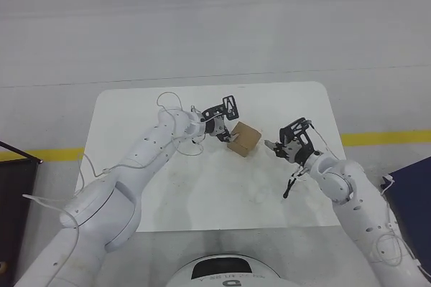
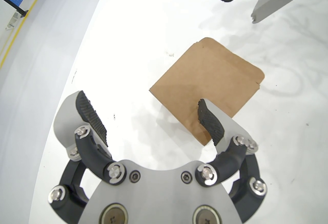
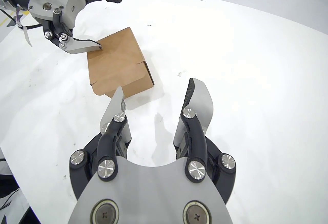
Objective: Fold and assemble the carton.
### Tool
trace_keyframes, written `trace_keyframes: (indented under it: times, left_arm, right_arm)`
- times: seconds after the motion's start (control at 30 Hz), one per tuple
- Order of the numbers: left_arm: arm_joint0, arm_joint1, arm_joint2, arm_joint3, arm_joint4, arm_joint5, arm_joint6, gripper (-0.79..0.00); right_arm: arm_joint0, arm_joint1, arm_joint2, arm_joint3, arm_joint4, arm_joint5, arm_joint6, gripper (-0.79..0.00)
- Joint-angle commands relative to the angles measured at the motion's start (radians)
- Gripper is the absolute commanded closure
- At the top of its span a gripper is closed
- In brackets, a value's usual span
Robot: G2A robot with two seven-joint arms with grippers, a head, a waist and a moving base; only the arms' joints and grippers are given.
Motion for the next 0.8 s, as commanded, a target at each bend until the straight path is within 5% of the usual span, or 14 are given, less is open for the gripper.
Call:
trace_keyframes:
  times: [0.0,0.77]
  left_arm:
    - [0.000,-0.001,-0.001,0.002,0.000,-0.002,0.000,-0.785]
    - [-0.001,-0.001,-0.001,0.002,0.000,0.000,0.000,-0.785]
  right_arm:
    - [0.015,-0.004,-0.021,0.006,-0.011,0.020,0.006,-0.502]
    - [0.147,-0.042,-0.175,0.124,-0.084,0.111,0.025,-0.453]
